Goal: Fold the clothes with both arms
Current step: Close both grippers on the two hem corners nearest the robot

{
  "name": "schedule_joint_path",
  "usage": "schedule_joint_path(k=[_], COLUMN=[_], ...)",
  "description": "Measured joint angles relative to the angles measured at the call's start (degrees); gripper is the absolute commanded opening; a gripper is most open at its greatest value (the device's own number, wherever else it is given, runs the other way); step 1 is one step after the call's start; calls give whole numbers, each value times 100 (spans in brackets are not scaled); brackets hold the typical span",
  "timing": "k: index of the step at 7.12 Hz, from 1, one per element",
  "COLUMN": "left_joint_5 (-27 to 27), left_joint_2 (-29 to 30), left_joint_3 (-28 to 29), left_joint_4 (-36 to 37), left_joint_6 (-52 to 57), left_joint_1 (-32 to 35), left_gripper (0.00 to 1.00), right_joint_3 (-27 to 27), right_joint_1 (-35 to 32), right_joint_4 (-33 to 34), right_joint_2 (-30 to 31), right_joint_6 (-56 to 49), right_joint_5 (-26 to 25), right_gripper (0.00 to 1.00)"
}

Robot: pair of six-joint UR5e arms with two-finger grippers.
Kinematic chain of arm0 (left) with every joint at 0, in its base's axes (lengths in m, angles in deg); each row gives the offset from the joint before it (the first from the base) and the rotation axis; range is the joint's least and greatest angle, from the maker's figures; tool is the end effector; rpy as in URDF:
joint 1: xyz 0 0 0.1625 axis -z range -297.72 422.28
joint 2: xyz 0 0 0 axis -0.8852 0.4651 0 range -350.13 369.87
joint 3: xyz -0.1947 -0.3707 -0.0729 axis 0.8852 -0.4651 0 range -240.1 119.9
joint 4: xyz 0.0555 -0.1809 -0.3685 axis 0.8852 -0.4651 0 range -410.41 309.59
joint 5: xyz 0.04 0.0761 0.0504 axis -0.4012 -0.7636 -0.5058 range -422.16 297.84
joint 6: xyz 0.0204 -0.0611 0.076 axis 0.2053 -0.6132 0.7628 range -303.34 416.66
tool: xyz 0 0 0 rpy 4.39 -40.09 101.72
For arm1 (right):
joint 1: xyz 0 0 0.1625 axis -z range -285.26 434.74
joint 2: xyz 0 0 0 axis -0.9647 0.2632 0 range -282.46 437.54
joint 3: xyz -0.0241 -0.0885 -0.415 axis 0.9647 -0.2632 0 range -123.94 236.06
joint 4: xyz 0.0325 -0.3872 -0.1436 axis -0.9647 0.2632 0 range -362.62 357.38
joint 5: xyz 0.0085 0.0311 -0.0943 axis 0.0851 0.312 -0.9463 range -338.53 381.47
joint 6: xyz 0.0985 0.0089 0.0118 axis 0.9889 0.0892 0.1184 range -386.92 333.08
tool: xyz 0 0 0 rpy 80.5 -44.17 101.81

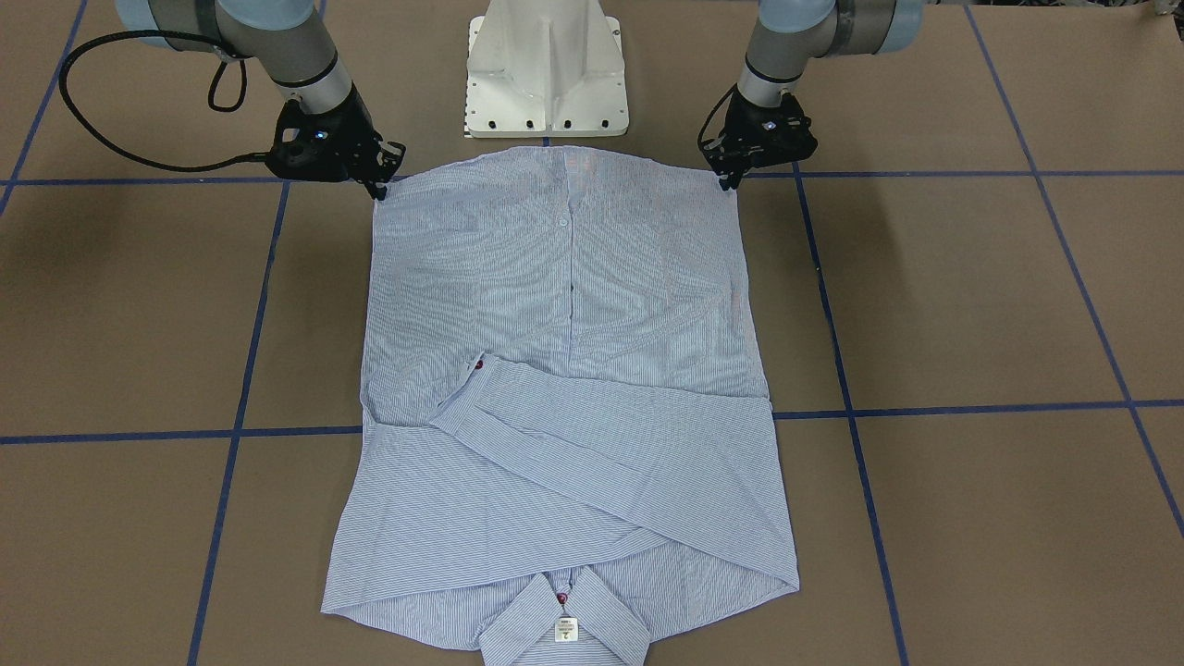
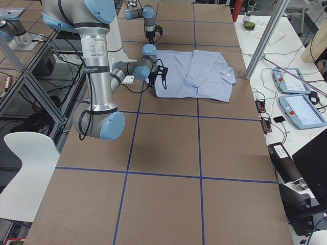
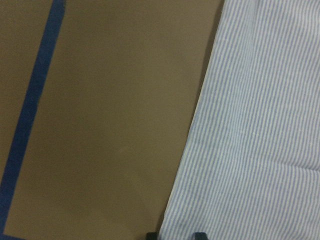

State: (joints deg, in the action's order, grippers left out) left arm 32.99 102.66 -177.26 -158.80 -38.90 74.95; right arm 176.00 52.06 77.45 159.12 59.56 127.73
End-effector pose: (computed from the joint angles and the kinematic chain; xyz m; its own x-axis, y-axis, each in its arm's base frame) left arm 0.4614 -0.2312 0.3827 0.6308 -0.2407 -0.7377 0.2151 0.9677 -0.1318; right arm -0.4276 -0.2930 0.3287 0.6236 0.1967 0.7566 -0.1393 0.9803 -0.1400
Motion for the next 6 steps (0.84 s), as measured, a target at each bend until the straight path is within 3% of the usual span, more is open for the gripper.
schedule_joint_path(k=[6], left_joint_5=[42], left_joint_2=[2], left_joint_3=[-343], left_joint_4=[70], left_joint_6=[4], left_joint_1=[49], left_gripper=[0], right_joint_3=[-2], right_joint_1=[-36], right_joint_4=[0], right_joint_2=[6], right_joint_6=[-33], right_joint_5=[60], right_gripper=[0])
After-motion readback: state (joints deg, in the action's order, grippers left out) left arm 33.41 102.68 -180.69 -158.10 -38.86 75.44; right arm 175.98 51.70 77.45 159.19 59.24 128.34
